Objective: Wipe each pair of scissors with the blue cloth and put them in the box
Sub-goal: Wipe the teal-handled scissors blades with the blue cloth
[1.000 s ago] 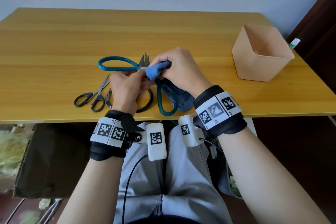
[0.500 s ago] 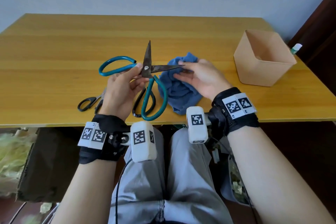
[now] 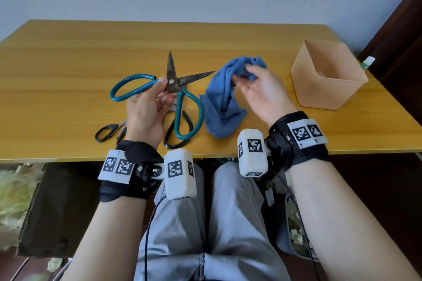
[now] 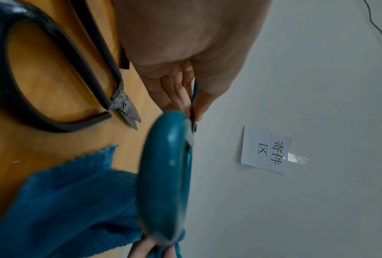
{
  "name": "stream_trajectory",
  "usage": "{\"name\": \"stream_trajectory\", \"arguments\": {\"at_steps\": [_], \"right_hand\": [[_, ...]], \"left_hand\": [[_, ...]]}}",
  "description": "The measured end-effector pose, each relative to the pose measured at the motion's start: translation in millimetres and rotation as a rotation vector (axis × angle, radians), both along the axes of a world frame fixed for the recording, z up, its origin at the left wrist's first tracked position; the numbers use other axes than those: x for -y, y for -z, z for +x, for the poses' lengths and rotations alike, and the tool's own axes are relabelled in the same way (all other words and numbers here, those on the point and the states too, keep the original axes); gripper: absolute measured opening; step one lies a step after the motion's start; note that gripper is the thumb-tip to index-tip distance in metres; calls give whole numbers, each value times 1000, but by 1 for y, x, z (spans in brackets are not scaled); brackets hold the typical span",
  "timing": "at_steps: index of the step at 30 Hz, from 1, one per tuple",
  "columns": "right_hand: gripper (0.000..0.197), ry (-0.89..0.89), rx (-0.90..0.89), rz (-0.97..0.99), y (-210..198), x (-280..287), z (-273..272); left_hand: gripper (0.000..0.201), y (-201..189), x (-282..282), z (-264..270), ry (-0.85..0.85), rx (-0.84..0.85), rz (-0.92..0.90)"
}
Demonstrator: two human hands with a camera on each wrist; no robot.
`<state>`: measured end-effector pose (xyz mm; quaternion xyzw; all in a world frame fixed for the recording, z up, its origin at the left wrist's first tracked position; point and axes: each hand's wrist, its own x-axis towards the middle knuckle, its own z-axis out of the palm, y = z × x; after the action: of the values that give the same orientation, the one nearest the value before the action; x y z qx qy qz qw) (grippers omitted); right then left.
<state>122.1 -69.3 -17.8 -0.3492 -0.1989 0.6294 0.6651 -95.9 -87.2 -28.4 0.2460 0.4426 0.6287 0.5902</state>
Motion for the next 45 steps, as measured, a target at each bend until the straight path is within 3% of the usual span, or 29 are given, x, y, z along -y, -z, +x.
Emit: {"name": "stream_trajectory", "arguments": {"at_steps": [3, 6, 7, 10, 13, 17, 22, 27, 30, 35, 38, 40, 42, 45], "right_hand": [[11, -19, 582, -18, -9, 0, 8], [62, -343, 1165, -120, -6, 6, 6], [68, -405, 1280, -145, -5, 8, 3], [52, -511, 1477, -172, -3, 9, -10], [57, -532, 1701, -174, 7, 1, -19], [34, -336, 1625, -182, 13, -14, -11], [18, 67, 1444, -198, -3, -30, 21], [29, -89, 1648, -243, -16, -35, 33], [32, -67, 1771, -263, -15, -34, 32], [33, -9, 1707, -243, -19, -26, 35], [35, 58, 1377, -52, -35, -16, 27], [35, -57, 1090, -37, -46, -8, 17], [31, -134, 928, -15, -48, -8, 10], [28, -63, 670, 12, -54, -11, 3]], "left_hand": [[5, 1, -1, -4, -27, -11, -2], [7, 1, -2, -5, -61, 1, -16], [9, 1, -3, -4, -73, 5, -22], [9, -1, -4, 2, -97, 23, -31], [9, -8, -5, 9, -92, 48, -24], [14, -17, -8, 15, -81, 33, 14], [14, -22, -18, 23, -64, 16, 31], [19, -24, -30, 38, -23, 30, 14], [20, -27, -37, 48, -3, 58, 10], [27, -35, -50, 57, 9, 104, 40], [29, -42, -57, 60, 16, 142, 66], [31, -48, -60, 65, 25, 154, 84], [35, -54, -62, 71, 43, 161, 106], [36, -65, -63, 81, 123, 171, 167]]}}
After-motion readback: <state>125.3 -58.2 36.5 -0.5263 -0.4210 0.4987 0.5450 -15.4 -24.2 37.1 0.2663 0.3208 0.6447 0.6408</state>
